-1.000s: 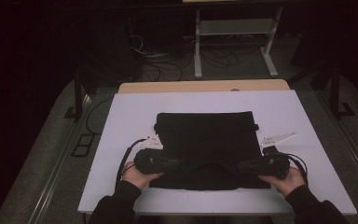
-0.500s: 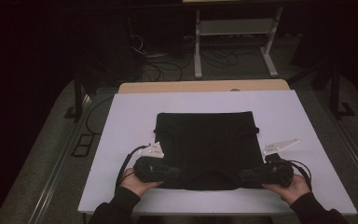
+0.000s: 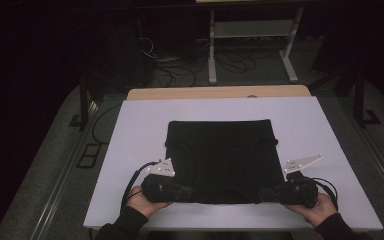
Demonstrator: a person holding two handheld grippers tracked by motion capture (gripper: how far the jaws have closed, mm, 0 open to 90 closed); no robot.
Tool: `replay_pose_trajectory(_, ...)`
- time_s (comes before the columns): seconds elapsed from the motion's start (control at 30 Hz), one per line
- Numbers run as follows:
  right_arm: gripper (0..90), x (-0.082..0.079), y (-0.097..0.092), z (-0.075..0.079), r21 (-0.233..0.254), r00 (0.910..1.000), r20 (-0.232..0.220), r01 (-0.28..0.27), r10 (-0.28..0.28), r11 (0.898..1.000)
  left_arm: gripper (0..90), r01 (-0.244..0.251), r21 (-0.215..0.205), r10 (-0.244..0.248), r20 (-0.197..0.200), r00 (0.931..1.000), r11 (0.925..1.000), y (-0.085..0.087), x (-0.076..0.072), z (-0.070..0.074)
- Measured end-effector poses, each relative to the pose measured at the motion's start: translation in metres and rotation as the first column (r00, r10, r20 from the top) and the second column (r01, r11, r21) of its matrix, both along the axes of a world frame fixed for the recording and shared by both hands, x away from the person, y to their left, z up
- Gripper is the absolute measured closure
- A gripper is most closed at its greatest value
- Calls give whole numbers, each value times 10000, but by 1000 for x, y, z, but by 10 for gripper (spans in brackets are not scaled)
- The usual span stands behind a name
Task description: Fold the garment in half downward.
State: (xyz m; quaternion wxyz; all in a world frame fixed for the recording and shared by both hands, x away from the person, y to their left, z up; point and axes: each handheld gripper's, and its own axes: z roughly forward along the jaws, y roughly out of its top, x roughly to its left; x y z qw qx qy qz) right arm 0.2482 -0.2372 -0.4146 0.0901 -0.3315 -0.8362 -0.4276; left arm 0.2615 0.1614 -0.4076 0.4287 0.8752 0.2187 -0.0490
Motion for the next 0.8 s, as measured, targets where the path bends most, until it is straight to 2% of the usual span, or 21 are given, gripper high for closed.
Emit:
replay_pose_trajectory(0.47,804,-5,1,-2,-302,9996,-154,-228,223,9993,861,447,335,-433,-418,9982,9984,-4,-11,-5)
replay_pose_trajectory(0.8,803,-9,4,-5,-559,9978,-456,-512,487,9971,861,596,524,-565,-586,9967,9968,-2,-11,-7)
